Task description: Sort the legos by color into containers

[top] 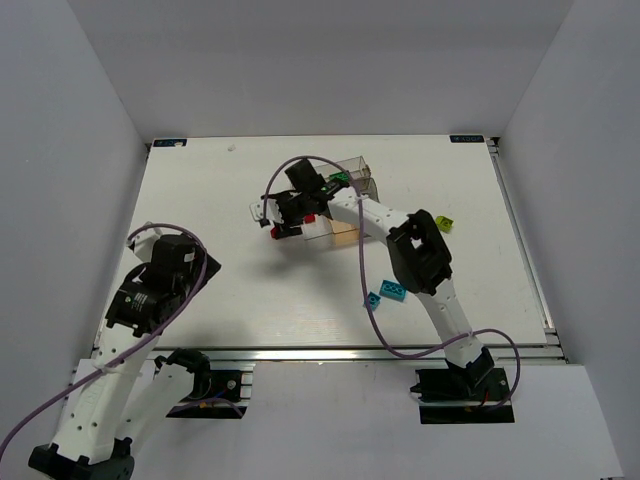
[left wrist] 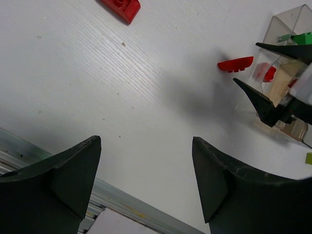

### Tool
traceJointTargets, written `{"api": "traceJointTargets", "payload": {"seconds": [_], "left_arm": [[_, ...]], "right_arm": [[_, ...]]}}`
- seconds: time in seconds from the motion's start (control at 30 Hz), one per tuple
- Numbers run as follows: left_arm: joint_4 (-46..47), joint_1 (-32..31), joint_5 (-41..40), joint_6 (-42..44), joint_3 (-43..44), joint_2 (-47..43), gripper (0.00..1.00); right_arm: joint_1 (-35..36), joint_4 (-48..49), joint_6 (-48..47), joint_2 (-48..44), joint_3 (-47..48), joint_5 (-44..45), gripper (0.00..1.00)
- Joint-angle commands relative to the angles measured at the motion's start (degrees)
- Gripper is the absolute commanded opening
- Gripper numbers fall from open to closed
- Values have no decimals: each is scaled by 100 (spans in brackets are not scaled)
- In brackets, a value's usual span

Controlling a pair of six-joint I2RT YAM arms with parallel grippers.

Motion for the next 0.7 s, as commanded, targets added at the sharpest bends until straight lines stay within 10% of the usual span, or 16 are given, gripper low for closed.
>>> {"api": "traceJointTargets", "payload": {"seconds": [0.0, 0.3, 0.5, 0.67], "left_arm": [[-253, 31, -161, -239, -83, 44, 85], [-166, 31, -73, -415, -346, -17, 85], [-122, 31, -29, -485, -390, 80, 85], [53, 31, -37, -722, -636, 97, 85]], "right_arm": [[53, -226, -613, 280, 362, 507, 71], [158, -420, -905, 719, 651, 894, 64], [202, -710, -967, 799, 846, 684, 20], [255, -334, -259, 176, 371, 105, 13]]}}
